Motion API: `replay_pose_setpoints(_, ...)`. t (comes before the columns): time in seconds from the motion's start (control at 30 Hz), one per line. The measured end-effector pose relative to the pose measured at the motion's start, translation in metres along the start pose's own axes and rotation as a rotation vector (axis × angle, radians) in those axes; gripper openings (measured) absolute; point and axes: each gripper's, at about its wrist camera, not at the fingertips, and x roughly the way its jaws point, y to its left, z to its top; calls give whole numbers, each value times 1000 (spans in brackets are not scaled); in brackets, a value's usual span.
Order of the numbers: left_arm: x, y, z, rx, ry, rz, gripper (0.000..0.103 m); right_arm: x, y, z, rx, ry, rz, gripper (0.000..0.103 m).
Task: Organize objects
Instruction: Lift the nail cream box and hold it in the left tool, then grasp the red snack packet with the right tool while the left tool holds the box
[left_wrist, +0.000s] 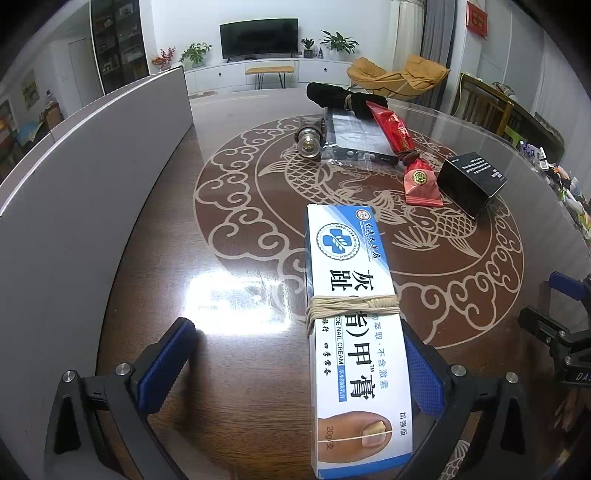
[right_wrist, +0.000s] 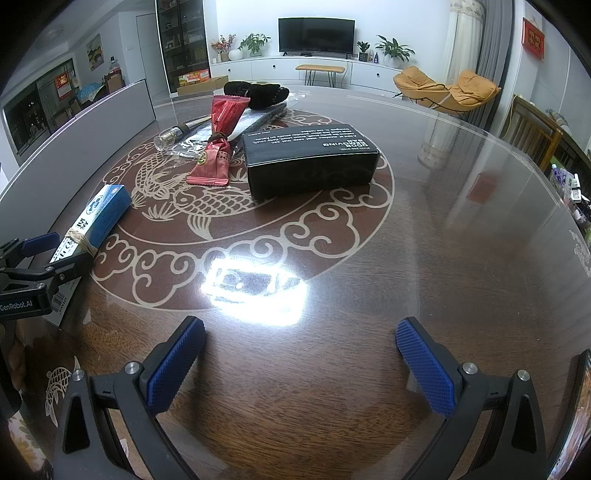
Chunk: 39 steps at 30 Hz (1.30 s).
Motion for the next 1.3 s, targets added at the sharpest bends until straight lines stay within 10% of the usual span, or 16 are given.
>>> replay_pose_setpoints(0.3,0,0,0,0,0,0,103,1,3,6,-18,40,-8,103)
replay_pose_setpoints(0.57,0,0,0,0,0,0,103,-8,68,101,-258,-147,58,102)
replay_pose_setpoints(0.77,0,0,1,0,0,0,103,70,92,152,-346,80,102,61)
replay_pose_setpoints(0.93,1,0,1,0,0,0,103,76,87,149,-282,147,196,25)
replay_pose_setpoints(1.3,1,0,1,0,-1,1,103,7,56,65,-204,203,273,23)
